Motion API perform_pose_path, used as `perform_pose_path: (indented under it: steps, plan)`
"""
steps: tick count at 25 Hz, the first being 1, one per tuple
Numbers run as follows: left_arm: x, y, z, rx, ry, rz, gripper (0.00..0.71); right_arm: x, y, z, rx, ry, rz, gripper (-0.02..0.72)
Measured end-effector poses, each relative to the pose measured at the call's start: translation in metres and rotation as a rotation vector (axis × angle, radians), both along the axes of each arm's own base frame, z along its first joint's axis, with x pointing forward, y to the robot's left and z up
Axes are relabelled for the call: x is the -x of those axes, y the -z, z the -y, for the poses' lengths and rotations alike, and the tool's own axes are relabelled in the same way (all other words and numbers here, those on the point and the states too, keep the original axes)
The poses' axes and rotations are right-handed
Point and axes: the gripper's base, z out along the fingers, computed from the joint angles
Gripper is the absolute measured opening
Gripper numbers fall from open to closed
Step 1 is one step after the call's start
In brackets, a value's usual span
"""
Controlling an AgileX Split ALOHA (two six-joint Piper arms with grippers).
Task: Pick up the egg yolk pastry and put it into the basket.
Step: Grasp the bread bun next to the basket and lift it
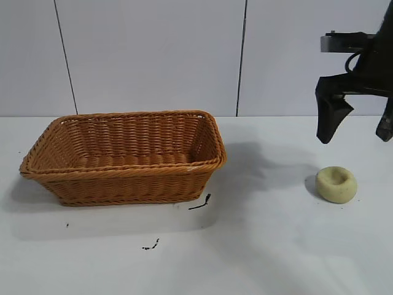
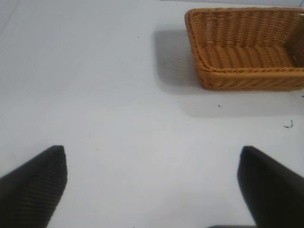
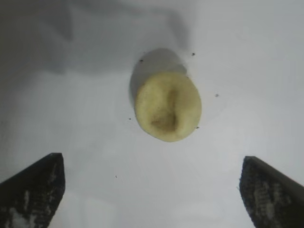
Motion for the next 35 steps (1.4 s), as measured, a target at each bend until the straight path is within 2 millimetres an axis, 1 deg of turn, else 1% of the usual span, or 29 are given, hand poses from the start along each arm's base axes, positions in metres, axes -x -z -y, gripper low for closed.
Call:
perform_pose_path:
  steps: [4, 7, 10, 16, 19, 21, 22, 23, 25, 28, 29, 30, 31, 33, 35]
  plan:
    - [0.000, 0.000, 0.000, 0.000, 0.000, 0.000, 0.696, -0.003, 0.004, 0.003, 0.011, 0.020, 0.007, 0.694]
    - [0.000, 0.000, 0.000, 0.000, 0.000, 0.000, 0.696, -0.005, 0.011, 0.006, 0.032, 0.020, -0.007, 0.694]
    - [0.000, 0.000, 0.000, 0.000, 0.000, 0.000, 0.696, -0.008, 0.026, 0.008, 0.049, 0.019, -0.038, 0.694]
    - [0.000, 0.000, 0.000, 0.000, 0.000, 0.000, 0.696, -0.019, 0.075, 0.008, 0.056, 0.018, -0.100, 0.694]
    - [0.000, 0.000, 0.000, 0.000, 0.000, 0.000, 0.696, -0.022, 0.091, 0.008, 0.058, 0.018, -0.114, 0.694]
    - [0.000, 0.000, 0.000, 0.000, 0.000, 0.000, 0.696, -0.022, 0.095, 0.008, 0.058, 0.018, -0.121, 0.681]
    - [0.000, 0.000, 0.000, 0.000, 0.000, 0.000, 0.696, -0.022, 0.096, 0.008, 0.058, 0.018, -0.124, 0.659]
    - [0.000, 0.000, 0.000, 0.000, 0.000, 0.000, 0.696, -0.022, 0.096, 0.008, 0.058, 0.018, -0.124, 0.615]
    - [0.000, 0.000, 0.000, 0.000, 0.000, 0.000, 0.696, -0.022, 0.096, 0.008, 0.058, 0.018, -0.124, 0.498]
    - [0.000, 0.000, 0.000, 0.000, 0.000, 0.000, 0.696, -0.022, 0.096, 0.008, 0.058, 0.018, -0.124, 0.273]
    - [0.000, 0.000, 0.000, 0.000, 0.000, 0.000, 0.696, -0.022, 0.095, 0.008, 0.058, 0.018, -0.122, 0.227]
    - [0.000, 0.000, 0.000, 0.000, 0.000, 0.000, 0.696, -0.023, 0.095, 0.008, 0.058, 0.018, -0.120, 0.191]
    - [0.000, 0.000, 0.000, 0.000, 0.000, 0.000, 0.696, -0.023, 0.094, 0.008, 0.058, 0.018, -0.118, 0.171]
    - [0.000, 0.000, 0.000, 0.000, 0.000, 0.000, 0.696, -0.023, 0.089, 0.008, 0.057, 0.018, -0.112, 0.153]
    - [0.000, 0.000, 0.000, 0.000, 0.000, 0.000, 0.696, -0.025, 0.073, 0.008, 0.056, 0.017, -0.088, 0.146]
